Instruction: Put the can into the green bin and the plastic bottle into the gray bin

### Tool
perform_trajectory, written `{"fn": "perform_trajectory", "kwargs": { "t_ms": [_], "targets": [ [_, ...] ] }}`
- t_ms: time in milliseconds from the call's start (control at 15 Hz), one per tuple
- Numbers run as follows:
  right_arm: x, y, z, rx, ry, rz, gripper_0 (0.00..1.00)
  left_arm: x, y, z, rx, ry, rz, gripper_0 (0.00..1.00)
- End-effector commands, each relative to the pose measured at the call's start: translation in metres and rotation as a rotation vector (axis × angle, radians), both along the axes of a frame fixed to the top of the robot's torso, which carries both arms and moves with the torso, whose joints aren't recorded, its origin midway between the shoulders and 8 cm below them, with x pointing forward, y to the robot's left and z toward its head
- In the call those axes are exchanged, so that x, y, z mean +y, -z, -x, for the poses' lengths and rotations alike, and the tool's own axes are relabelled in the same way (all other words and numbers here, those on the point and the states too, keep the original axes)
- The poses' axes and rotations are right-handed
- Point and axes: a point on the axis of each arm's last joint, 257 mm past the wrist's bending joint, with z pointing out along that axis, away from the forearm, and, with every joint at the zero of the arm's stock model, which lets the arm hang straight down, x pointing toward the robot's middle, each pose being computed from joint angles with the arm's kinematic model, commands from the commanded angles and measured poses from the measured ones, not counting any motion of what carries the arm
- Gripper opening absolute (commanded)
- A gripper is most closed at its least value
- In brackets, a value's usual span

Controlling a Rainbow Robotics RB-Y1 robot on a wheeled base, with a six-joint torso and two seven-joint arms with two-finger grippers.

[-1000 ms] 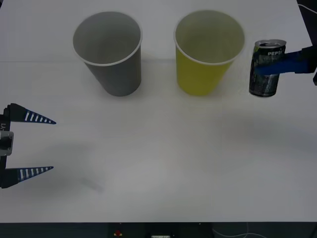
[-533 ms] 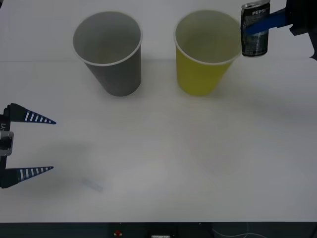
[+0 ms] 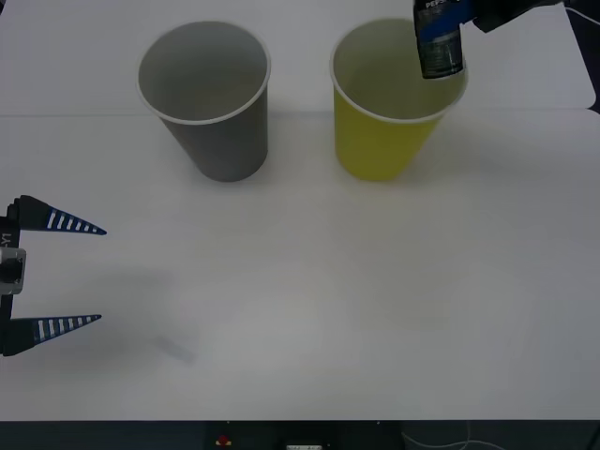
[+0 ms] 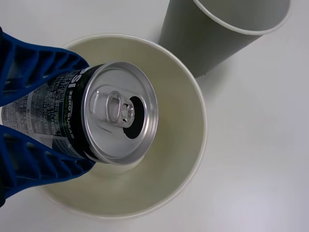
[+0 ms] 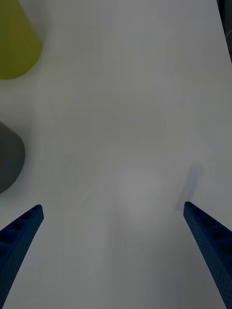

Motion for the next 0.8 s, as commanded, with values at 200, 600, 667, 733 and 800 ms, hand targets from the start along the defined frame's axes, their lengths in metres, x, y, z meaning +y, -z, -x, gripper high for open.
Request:
{"fn": "perform_trajectory", "kwargs": {
  "t_ms": [200, 600, 667, 733, 800],
  "targets": [
    [0.01, 0.007, 0.0, 0.014, -0.021, 0.01, 0.0, 0.0, 0.0, 0.0, 0.0, 0.0, 0.0, 1.0],
    [0.013, 0.005, 0.003, -0.006, -0.073, 0.021, 1.0, 0.0, 0.0, 0.0, 0.0, 0.0, 0.0, 1.0],
    [0.015, 0.005, 0.004, -0.006, -0.078, 0.019, 1.0, 0.0, 0.0, 0.0, 0.0, 0.0, 0.0, 1.0],
    [0.015, 0.003, 0.005, -0.005, -0.084, 0.012, 1.0, 0.0, 0.0, 0.0, 0.0, 0.0, 0.0, 1.0],
    [0.016, 0.001, 0.008, -0.007, -0.097, 0.005, 1.0, 0.0, 0.0, 0.0, 0.0, 0.0, 0.0, 1.0]
  ]
}}
